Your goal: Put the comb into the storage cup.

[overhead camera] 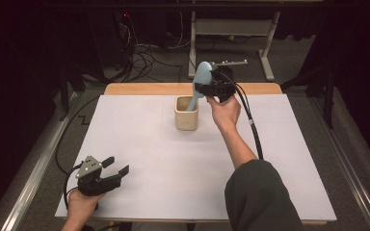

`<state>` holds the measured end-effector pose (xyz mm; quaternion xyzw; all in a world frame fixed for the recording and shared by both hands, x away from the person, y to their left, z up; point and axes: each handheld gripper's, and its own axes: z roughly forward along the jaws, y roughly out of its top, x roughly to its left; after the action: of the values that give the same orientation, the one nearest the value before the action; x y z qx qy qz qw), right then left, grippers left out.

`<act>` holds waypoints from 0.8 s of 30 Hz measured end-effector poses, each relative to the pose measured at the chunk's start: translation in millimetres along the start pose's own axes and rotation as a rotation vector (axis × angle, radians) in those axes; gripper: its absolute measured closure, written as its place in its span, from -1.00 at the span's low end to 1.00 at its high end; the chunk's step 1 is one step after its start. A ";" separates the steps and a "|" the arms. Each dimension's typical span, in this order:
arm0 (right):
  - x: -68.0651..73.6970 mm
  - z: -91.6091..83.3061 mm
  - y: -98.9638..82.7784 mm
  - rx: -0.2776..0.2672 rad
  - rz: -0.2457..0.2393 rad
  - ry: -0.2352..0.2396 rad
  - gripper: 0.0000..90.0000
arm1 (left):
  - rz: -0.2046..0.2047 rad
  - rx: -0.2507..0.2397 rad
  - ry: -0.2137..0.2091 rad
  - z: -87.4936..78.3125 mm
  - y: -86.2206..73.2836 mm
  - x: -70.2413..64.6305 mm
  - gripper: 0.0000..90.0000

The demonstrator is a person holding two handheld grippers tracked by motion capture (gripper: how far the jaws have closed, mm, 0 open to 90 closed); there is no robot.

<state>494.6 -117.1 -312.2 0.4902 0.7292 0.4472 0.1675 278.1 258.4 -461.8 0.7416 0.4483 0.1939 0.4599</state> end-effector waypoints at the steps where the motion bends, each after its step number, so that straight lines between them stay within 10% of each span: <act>1: -0.2 1.3 -1.2 0.000 -0.007 0.001 0.17 | 0.000 0.000 -0.002 0.2 0.1 -0.2 -0.31; 24: 10.1 22.9 -16.0 0.046 -0.024 0.001 0.14 | -0.001 -0.006 -0.015 -0.1 0.6 -1.6 -0.31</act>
<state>496.5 -99.1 -335.8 0.4846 0.7452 0.4287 0.1612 277.4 257.0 -461.1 0.7414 0.4446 0.1892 0.4656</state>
